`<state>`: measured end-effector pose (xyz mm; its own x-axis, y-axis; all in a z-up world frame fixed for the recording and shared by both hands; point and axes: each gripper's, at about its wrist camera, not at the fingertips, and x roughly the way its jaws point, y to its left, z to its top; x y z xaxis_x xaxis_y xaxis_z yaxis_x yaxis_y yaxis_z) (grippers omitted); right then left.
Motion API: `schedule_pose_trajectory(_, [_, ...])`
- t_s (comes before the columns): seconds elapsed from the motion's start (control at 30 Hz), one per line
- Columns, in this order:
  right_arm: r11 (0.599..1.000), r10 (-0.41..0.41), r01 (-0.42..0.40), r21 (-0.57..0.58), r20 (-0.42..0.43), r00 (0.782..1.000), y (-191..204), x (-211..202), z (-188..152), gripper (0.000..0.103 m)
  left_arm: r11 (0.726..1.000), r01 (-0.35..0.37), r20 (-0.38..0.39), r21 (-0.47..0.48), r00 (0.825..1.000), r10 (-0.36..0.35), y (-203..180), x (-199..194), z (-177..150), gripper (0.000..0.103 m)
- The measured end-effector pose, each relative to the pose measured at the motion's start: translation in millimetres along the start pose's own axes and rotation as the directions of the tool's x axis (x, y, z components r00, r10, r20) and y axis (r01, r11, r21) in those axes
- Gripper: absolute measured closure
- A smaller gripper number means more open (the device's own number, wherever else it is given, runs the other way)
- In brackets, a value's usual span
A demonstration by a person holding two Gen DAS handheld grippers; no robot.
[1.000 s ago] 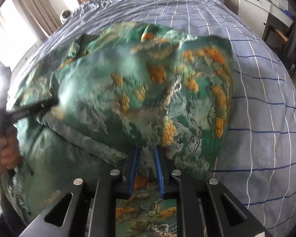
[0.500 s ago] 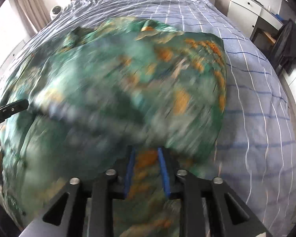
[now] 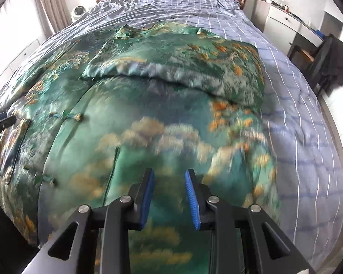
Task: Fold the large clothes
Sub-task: 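Open both tools and withdraw them from the folded side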
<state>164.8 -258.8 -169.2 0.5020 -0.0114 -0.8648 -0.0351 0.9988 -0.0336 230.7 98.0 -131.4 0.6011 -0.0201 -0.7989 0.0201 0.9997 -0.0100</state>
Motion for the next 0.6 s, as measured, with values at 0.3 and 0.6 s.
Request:
schedule_pose_trajectory(0.3, [0.999, -0.017, 0.016, 0.042, 0.022, 1.000, 15.0, -11.7, -36.5, 0.072, 0.963, -0.096, -0.039, -0.253, 0.995, 0.089, 81.7, 18.0, 9.5, 0.015])
schedule_pose_trajectory(0.6, [0.999, -0.024, 0.024, 0.026, 0.026, 0.999, 17.2, -13.8, -38.7, 0.069, 0.648, 0.012, 0.048, -0.761, 0.998, 0.038, 224.5, 31.3, 3.3, 0.011])
